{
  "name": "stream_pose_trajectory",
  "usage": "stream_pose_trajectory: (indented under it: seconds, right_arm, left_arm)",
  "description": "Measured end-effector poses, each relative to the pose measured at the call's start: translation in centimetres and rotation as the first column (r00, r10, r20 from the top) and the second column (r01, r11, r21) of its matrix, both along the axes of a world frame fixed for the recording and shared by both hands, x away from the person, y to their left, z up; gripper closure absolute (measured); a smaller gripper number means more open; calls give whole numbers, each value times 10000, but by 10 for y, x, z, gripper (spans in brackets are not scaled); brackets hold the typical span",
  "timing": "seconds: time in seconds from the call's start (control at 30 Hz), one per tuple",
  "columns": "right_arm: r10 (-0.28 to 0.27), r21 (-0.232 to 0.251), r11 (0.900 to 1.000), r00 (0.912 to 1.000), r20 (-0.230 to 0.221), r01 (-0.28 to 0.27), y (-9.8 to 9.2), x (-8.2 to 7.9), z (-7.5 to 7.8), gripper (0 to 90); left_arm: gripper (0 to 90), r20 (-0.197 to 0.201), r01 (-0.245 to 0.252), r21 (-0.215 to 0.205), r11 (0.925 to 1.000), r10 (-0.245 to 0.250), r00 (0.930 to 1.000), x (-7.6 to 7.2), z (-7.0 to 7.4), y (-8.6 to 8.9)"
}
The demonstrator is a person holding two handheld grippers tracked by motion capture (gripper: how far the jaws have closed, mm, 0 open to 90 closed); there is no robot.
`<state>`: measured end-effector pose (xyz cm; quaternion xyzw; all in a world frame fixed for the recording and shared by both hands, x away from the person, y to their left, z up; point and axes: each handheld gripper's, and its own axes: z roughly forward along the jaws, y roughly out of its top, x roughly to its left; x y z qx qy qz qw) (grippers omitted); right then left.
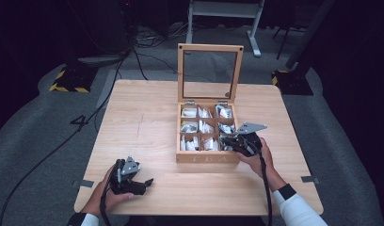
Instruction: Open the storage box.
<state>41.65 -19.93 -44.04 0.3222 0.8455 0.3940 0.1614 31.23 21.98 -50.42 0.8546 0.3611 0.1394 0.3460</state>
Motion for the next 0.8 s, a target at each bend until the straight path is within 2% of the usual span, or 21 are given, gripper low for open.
stream_pose_trajectory:
  seconds: [0.3, 0.5, 0.8]
  right_arm:
    - [113, 729, 9973, 9996, 266, -132, -12, -6, 9, 878]
    - [295, 853, 9958, 9978, 592, -345, -16, -11, 16, 879]
    - [484, 1184, 9913, 9955, 811, -578, -21, -14, 23, 880]
  left_arm:
    - [157, -48, 42, -15, 10000, -42, 10000, 1, 0, 0]
    - [157, -46, 46, -14, 10000, -47, 10000, 1, 0, 0]
    - [155, -65, 72, -34, 10000, -72, 10000, 1, 0, 0]
